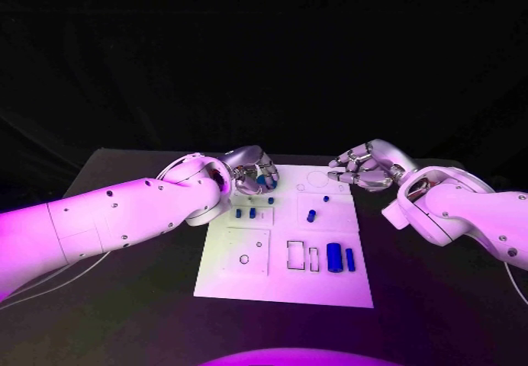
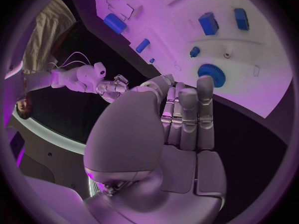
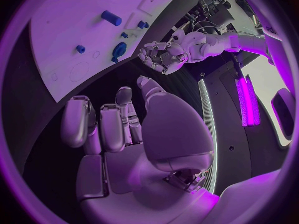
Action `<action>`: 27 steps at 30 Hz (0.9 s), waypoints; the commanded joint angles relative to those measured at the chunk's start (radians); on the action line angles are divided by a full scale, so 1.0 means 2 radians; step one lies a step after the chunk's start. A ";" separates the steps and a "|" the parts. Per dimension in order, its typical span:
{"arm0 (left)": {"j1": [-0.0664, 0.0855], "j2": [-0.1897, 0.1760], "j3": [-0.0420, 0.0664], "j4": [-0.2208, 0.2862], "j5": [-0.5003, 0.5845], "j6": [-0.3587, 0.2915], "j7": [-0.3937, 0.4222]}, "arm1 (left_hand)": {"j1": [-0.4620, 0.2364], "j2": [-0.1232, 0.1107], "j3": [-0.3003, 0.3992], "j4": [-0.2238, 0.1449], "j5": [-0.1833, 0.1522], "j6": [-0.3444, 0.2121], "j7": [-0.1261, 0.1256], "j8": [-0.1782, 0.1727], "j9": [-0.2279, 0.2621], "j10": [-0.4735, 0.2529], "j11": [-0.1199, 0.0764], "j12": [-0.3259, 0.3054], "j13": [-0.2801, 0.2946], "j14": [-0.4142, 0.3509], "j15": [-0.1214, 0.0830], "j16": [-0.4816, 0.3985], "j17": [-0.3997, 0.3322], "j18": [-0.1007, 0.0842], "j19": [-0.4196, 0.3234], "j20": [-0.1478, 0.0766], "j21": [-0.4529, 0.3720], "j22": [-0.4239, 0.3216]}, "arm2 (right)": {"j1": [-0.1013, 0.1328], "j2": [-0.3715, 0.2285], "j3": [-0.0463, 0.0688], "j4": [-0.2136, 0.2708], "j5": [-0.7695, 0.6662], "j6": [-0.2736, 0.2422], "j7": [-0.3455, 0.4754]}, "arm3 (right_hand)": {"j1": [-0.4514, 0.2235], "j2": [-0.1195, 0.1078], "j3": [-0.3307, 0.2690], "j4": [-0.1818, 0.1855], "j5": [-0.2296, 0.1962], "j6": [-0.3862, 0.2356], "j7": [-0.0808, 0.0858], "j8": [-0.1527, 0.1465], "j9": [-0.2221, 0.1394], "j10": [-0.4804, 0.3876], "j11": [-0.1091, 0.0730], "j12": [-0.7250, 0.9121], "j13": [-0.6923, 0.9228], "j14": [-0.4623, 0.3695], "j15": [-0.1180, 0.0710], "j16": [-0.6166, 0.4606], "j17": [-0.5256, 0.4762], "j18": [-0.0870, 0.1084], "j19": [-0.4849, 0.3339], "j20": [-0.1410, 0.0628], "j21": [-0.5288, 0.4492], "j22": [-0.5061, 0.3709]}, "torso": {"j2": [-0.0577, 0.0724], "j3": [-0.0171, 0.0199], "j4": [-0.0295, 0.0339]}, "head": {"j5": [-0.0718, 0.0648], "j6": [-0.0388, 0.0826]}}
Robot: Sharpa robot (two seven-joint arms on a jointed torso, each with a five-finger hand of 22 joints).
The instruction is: Assemble the parts on the task board
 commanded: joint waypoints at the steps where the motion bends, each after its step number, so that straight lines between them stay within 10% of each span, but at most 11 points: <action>1: -0.001 0.008 -0.001 -0.004 -0.090 0.031 -0.003 | -0.009 -0.003 -0.008 0.002 -0.003 0.001 0.001 -0.001 -0.006 -0.004 0.004 -0.006 -0.008 0.004 0.002 0.021 0.012 -0.007 0.012 0.001 0.020 0.023 | -0.001 0.001 0.000 0.001 -0.001 0.001 0.005 | 0.006 0.001 0.002 0.000 0.002 -0.003 -0.001 0.002 0.001 -0.002 0.000 -0.002 -0.001 0.009 -0.003 -0.002 0.000 0.010 -0.003 0.001 -0.001 0.019 | 0.000 0.0005 -0.0007 | -0.001 -0.001; 27: -0.012 0.059 0.000 -0.068 -0.155 0.091 -0.032 | -0.002 0.006 -0.023 0.006 -0.002 0.019 -0.003 0.000 -0.037 -0.002 0.007 -0.033 -0.049 0.018 0.004 0.081 0.034 -0.020 0.055 0.005 0.084 0.100 | -0.001 0.002 0.000 0.003 -0.002 0.000 0.007 | 0.007 0.000 0.002 0.000 0.002 -0.004 -0.001 0.002 0.001 -0.003 0.000 -0.005 -0.005 0.009 -0.003 -0.003 -0.002 0.011 -0.004 0.001 -0.003 0.018 | 0.000 0.0004 -0.0006 | -0.006 -0.003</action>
